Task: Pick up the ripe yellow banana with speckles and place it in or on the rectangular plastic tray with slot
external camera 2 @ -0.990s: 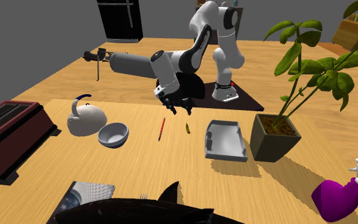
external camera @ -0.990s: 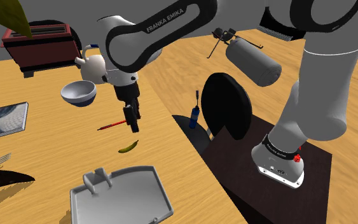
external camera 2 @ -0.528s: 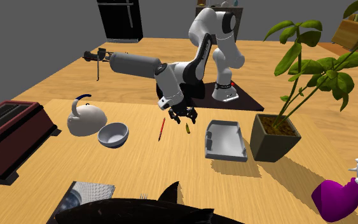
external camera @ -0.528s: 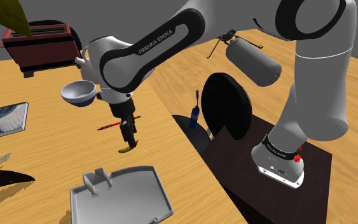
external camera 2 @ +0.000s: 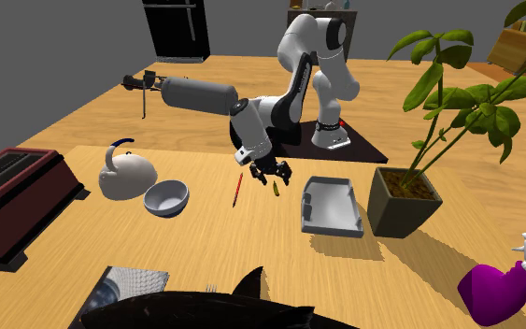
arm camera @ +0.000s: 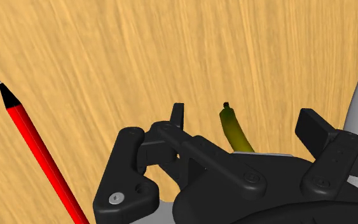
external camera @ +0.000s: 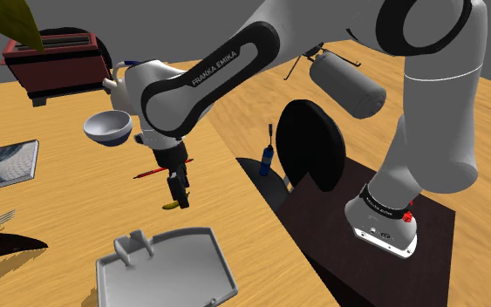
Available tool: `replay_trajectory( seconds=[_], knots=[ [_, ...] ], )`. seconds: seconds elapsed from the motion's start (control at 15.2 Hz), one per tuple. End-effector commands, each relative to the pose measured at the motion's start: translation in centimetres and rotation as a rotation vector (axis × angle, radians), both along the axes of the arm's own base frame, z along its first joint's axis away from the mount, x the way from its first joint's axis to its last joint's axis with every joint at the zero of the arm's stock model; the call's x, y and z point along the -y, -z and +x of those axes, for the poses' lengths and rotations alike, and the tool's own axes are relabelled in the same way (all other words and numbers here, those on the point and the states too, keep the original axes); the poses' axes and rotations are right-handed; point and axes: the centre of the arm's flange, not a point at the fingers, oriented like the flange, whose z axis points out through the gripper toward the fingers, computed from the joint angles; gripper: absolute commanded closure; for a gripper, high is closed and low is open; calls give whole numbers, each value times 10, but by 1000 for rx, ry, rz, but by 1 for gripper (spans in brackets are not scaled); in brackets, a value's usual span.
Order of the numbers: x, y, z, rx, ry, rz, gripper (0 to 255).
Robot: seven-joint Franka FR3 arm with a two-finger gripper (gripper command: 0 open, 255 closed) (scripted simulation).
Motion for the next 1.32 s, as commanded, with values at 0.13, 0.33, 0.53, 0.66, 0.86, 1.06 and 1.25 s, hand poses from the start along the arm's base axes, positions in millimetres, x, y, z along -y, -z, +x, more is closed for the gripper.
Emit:
replay_trajectory(
  seconds=[0.13,0.33,0.53,0.66,0.86,1.06,1.25],
  knots=[
    [0,0,0,0,0,0,255],
    [0,0,0,0,0,0,255],
    [0,0,0,0,0,0,255],
    [0,0,0,0,0,0,255],
    [0,-11,0,0,0,0,255],
    [0,-26,0,0,0,0,255],
    [0,-42,0,0,0,0,255]
  ],
)
